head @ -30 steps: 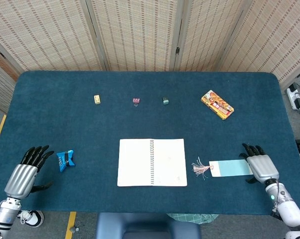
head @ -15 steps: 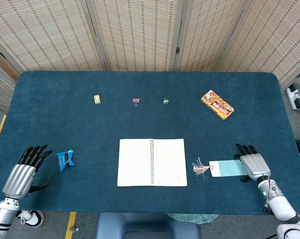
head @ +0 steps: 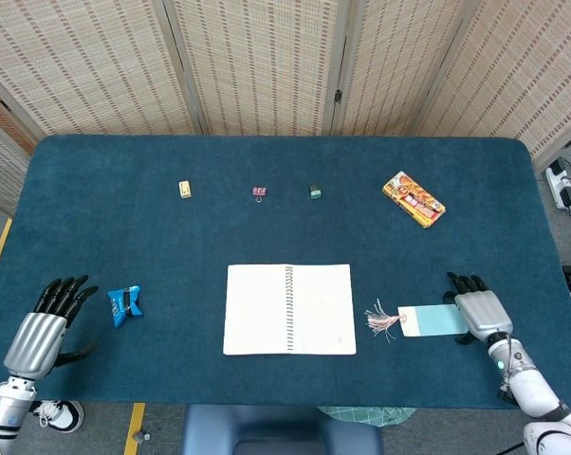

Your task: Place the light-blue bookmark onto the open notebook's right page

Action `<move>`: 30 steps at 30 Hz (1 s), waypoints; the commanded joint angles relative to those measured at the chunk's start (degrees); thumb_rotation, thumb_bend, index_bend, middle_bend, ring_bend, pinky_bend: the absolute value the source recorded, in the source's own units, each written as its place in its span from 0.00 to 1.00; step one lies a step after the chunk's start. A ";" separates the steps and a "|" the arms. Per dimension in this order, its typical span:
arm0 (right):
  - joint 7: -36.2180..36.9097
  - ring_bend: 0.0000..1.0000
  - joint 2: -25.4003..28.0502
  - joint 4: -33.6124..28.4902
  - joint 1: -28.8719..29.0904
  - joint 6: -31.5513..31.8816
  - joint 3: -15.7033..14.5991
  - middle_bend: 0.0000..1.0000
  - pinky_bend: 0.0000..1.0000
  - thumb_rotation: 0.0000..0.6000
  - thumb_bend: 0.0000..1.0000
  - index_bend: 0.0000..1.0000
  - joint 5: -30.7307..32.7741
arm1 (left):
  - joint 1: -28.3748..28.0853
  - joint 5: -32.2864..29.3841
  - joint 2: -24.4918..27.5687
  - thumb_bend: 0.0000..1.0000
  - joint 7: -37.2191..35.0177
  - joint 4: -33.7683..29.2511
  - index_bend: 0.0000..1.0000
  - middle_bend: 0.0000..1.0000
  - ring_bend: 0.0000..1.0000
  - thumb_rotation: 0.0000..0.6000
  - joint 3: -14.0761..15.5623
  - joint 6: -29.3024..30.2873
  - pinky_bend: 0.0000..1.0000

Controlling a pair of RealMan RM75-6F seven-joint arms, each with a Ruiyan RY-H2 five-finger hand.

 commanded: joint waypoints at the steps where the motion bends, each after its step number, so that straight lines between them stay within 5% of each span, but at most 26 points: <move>1: 0.30 0.00 -0.18 0.29 0.14 -0.15 -0.04 0.00 0.00 1.00 0.13 0.33 0.04 | -0.01 -0.07 -0.02 0.22 0.07 0.00 0.17 0.08 0.01 1.00 -0.02 -0.07 0.00; 30: 3.64 0.03 -1.39 1.74 0.15 5.30 0.15 0.00 0.00 1.00 0.16 0.47 -5.48 | -0.01 -0.43 -0.19 0.22 0.43 0.16 0.17 0.08 0.01 1.00 -0.19 -0.35 0.00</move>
